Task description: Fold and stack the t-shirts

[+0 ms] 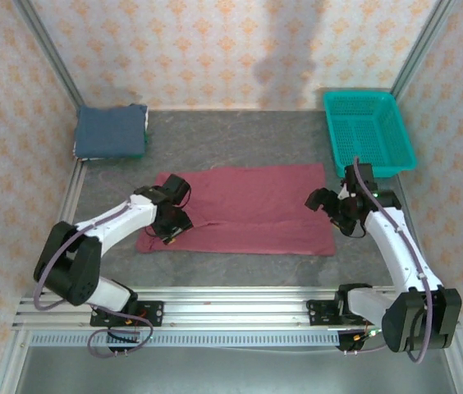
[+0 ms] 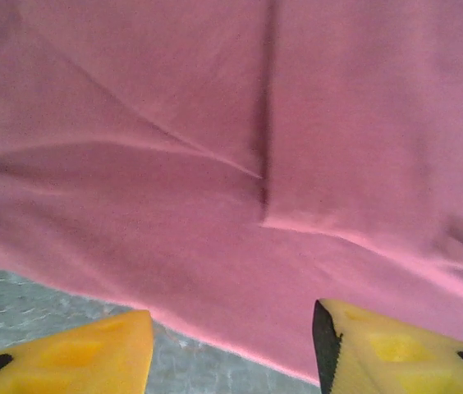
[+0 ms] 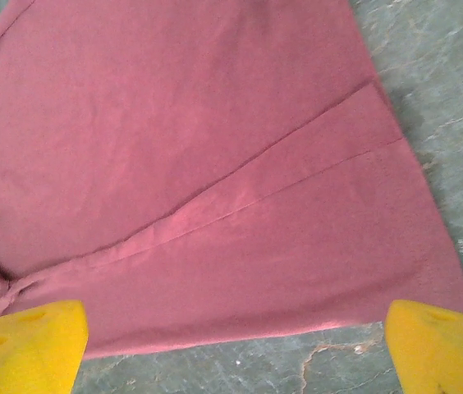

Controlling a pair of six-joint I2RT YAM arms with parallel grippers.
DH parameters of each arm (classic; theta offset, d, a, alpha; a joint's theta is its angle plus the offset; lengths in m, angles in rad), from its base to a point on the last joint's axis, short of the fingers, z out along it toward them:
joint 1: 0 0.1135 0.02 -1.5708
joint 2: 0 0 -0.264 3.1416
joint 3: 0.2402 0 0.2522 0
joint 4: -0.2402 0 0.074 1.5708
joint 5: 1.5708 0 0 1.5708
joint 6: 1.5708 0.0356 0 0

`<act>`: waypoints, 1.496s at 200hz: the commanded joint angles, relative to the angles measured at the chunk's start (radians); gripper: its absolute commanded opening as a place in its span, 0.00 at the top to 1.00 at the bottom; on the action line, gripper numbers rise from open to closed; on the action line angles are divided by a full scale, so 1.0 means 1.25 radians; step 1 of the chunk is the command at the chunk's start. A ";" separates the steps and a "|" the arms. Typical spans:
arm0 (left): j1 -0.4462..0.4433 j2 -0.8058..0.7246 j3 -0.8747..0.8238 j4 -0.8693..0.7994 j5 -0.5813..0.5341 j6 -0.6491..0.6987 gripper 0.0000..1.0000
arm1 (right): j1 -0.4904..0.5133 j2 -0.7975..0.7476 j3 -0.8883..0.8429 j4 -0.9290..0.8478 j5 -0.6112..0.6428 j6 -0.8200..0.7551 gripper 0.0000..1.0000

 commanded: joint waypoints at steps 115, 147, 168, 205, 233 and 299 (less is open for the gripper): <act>-0.001 0.071 0.033 0.116 -0.064 -0.064 0.64 | 0.008 -0.039 -0.030 0.023 -0.059 -0.022 0.04; 0.002 0.092 0.052 0.103 -0.080 -0.055 0.81 | 0.008 -0.040 -0.036 0.028 -0.061 -0.020 0.04; -0.008 0.092 0.101 0.059 -0.105 -0.024 0.90 | 0.008 -0.040 -0.038 0.031 -0.064 -0.020 0.04; -0.009 0.142 0.187 0.026 -0.112 0.020 1.00 | 0.008 -0.033 -0.052 0.055 -0.066 -0.011 0.04; -0.010 0.243 0.309 0.015 -0.096 0.070 1.00 | 0.008 -0.011 -0.057 0.082 -0.075 -0.001 0.04; -0.011 0.500 0.667 -0.136 -0.086 0.238 0.89 | 0.008 0.058 -0.051 0.132 -0.080 -0.003 0.04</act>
